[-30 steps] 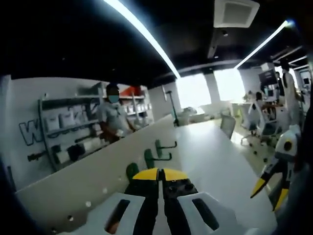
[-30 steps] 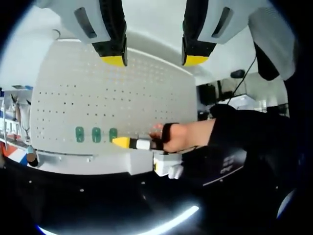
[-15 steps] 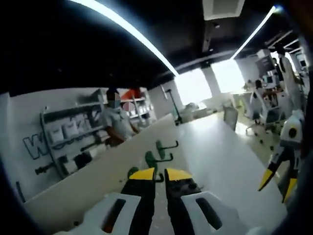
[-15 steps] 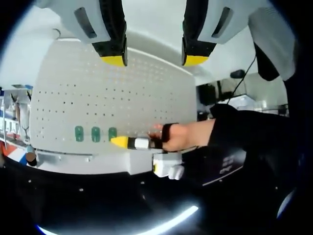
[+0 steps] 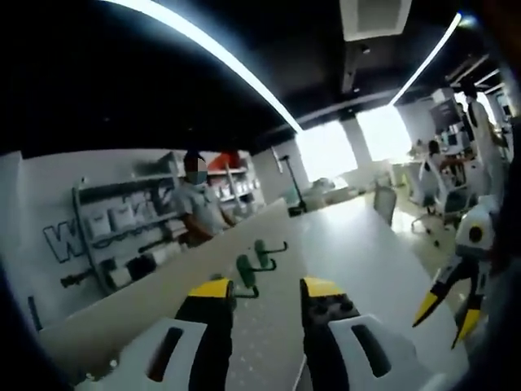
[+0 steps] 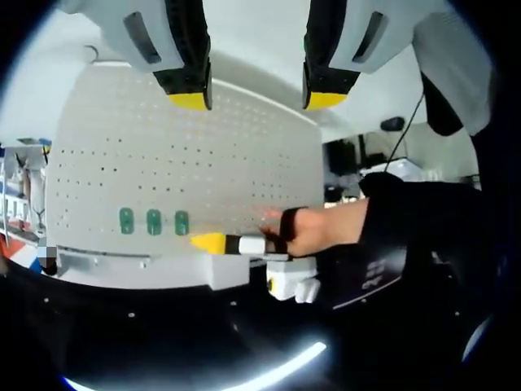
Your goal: Insert the hook assembly into the mounting plate slot until the hook locks in place.
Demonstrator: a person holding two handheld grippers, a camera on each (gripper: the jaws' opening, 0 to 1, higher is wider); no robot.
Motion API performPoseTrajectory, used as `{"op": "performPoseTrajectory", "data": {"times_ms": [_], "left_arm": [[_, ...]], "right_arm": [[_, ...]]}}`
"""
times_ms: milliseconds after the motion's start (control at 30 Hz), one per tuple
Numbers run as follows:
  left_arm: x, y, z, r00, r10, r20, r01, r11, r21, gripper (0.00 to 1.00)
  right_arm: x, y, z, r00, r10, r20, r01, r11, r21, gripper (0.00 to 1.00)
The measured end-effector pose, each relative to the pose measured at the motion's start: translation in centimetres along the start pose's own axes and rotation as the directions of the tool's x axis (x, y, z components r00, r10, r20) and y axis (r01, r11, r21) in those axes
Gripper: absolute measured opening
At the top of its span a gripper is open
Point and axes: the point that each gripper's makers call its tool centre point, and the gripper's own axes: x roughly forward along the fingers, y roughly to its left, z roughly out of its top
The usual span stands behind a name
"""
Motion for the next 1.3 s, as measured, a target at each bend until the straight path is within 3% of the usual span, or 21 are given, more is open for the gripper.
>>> {"op": "performPoseTrajectory", "data": {"times_ms": [400,833,1300], "left_arm": [[-3.4,-1.1,-1.7,0.998,0.054,-0.034,-0.055,0.998,-0.018,0.43],[-9.5,-1.8,-4.5,0.988,0.141,-0.060,-0.146,0.985,-0.093,0.44],[-15.4,-5.5,-6.3,0.975,0.206,-0.082,-0.216,0.965,-0.146,0.43]], "right_arm": [[0.2,0.7,0.0,1.000,0.025,0.002,-0.025,1.000,-0.004,0.45],[0.9,2.0,-0.5,0.997,0.074,-0.018,-0.074,0.997,-0.008,0.45],[1.0,3.1,-0.8,0.993,0.114,-0.033,-0.115,0.993,-0.020,0.45]]}}
